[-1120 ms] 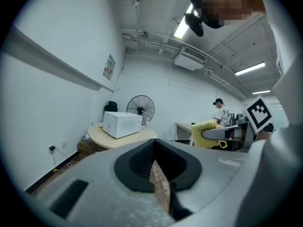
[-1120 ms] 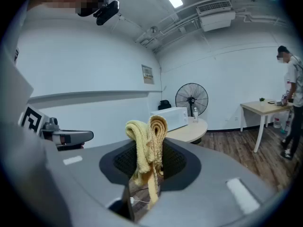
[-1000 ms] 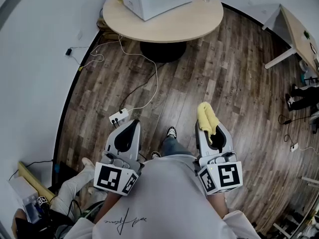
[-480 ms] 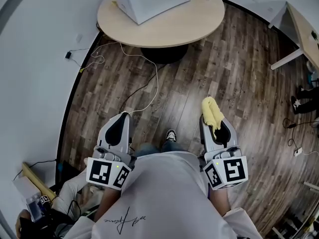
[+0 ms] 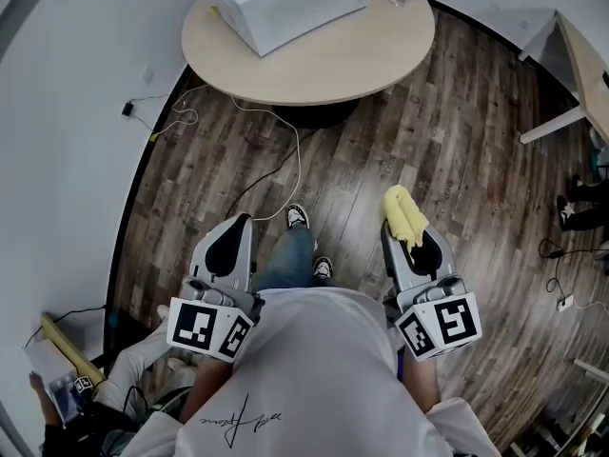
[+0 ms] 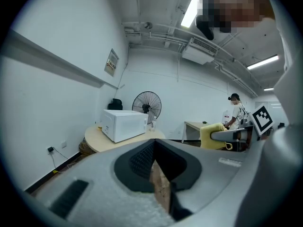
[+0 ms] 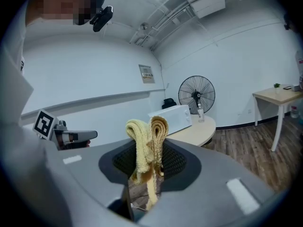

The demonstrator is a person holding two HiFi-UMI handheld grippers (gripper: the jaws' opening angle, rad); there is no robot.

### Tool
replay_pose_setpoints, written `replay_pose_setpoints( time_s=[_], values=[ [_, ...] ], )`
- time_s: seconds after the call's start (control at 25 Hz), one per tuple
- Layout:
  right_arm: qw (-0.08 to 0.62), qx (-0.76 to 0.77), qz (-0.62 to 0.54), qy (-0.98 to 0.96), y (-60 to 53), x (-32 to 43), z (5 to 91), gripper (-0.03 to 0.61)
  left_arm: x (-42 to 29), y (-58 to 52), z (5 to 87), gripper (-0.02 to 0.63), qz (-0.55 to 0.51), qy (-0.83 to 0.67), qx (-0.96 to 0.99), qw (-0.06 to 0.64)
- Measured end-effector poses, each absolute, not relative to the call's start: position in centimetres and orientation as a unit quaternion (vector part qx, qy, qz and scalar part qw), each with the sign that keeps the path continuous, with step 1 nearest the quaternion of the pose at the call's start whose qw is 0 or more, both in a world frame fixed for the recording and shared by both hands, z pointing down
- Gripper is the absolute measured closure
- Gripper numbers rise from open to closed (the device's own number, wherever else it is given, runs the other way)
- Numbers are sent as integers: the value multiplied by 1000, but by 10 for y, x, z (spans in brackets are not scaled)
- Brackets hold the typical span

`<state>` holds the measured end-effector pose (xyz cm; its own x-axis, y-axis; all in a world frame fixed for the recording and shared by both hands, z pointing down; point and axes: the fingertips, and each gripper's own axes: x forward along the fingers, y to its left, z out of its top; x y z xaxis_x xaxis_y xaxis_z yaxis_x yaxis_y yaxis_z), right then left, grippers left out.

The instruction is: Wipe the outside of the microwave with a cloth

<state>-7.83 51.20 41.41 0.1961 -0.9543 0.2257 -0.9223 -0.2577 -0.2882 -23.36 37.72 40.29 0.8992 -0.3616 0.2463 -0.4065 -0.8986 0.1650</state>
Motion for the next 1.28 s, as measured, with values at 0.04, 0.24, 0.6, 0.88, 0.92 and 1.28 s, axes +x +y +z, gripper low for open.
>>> replay_pose_setpoints(
  time_s=[0.04,0.24,0.6,0.88,0.92,1.28],
  values=[
    [42,-772,-181,607,507,-74,413,451,-228,372,403,624,105,-197,969,108],
    [39,-777,-156,609,476,-51,403,451,-202,341,399,624,94,-191,971,109],
    [4,-806,-125,579,395,11,399,460,-124,264,399,624,92,-157,978,106],
    [28,-818,-124,561,323,58,390,463,-86,188,402,624,95,-165,974,122],
    [36,-821,-124,556,314,65,388,463,-82,177,402,624,93,-168,973,130],
    [43,-806,-150,571,223,105,388,463,-42,95,395,624,80,-176,971,137]
  ],
)
